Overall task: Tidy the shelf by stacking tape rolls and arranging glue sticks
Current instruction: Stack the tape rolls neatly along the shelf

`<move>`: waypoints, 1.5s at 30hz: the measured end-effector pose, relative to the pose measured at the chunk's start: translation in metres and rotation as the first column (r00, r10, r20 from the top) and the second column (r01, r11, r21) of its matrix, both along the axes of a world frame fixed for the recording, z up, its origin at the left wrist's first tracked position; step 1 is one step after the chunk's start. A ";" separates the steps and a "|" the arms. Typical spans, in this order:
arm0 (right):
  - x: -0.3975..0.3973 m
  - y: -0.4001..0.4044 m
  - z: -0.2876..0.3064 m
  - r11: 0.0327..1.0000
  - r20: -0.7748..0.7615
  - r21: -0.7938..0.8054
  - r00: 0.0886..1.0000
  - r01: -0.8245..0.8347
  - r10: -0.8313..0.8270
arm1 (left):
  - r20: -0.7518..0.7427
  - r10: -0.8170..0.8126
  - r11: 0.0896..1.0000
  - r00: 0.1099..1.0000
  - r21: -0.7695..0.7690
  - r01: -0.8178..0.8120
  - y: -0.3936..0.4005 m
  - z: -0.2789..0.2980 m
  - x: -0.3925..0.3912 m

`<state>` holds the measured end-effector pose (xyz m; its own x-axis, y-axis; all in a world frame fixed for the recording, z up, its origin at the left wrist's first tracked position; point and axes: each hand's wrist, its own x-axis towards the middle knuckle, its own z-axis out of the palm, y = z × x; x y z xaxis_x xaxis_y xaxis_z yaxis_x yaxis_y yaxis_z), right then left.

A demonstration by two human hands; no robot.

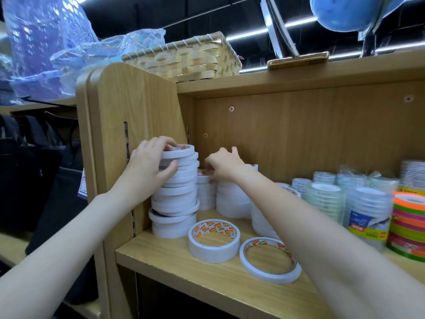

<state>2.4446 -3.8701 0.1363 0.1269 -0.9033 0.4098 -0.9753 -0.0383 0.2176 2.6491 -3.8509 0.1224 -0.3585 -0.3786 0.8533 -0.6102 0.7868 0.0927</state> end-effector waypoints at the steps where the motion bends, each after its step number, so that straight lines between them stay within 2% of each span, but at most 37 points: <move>1: -0.002 0.002 0.006 0.999 0.107 0.025 0.993 -0.045 0.042 | 0.003 -0.011 1.000 1.000 -0.018 0.011 0.000 -0.001 0.005; 3: -0.004 0.012 0.027 0.986 0.281 -0.008 0.946 -0.168 0.164 | -0.019 0.018 0.999 1.000 -0.050 -0.019 -0.002 -0.004 0.013; 5: 0.001 0.028 0.049 0.941 0.381 -0.059 0.864 -0.333 0.330 | -0.054 0.042 0.996 0.998 -0.082 -0.046 -0.001 -0.009 0.016; 7: 0.012 0.044 0.063 0.876 0.417 -0.005 0.795 -0.483 0.441 | -0.102 0.032 0.994 0.994 -0.103 -0.043 0.003 -0.013 0.014; 9: 0.022 0.053 0.066 0.838 0.393 0.084 0.791 -0.539 0.469 | -0.135 0.010 0.996 0.991 -0.091 -0.022 0.008 -0.018 0.011; 16: 0.020 0.048 0.056 0.856 0.443 0.032 0.775 -0.515 0.450 | -0.218 -0.037 0.999 0.975 -0.043 0.029 0.017 -0.031 0.015; 22: 0.029 0.046 0.055 0.890 0.319 0.113 0.864 -0.442 0.389 | -0.179 -0.061 0.995 0.982 0.067 0.074 0.020 -0.053 0.015; 25: 0.031 0.045 0.053 0.898 0.337 0.093 0.862 -0.431 0.379 | -0.167 -0.049 0.995 0.985 0.074 0.062 0.022 -0.057 0.013; 30: 0.024 0.062 0.060 0.904 0.405 -0.073 0.815 -0.422 0.414 | -0.098 -0.011 0.994 0.995 0.109 0.022 0.024 -0.060 0.015; 33: 0.010 0.092 0.072 0.920 0.397 -0.139 0.830 -0.367 0.391 | -0.115 -0.003 0.998 0.993 0.067 0.011 0.024 -0.063 0.017; 38: -0.014 0.159 0.050 0.917 0.376 0.027 0.854 -0.397 0.359 | -0.169 -0.053 0.999 0.984 -0.007 0.052 0.046 -0.083 0.015; 41: -0.014 0.171 0.017 0.894 0.342 0.153 0.871 -0.422 0.352 | -0.158 -0.158 0.984 0.975 0.057 0.169 0.057 -0.100 0.011; 45: -0.004 0.152 -0.024 0.908 0.225 0.232 0.928 -0.348 0.299 | -0.171 -0.228 0.946 0.958 0.195 0.260 0.065 -0.120 0.005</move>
<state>2.4401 -3.7186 0.1119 0.3771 -0.9027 0.2071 -0.9207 -0.3897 -0.0222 2.6543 -3.7858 0.0028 -0.3419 -0.4736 0.8117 -0.3695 0.8619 0.3472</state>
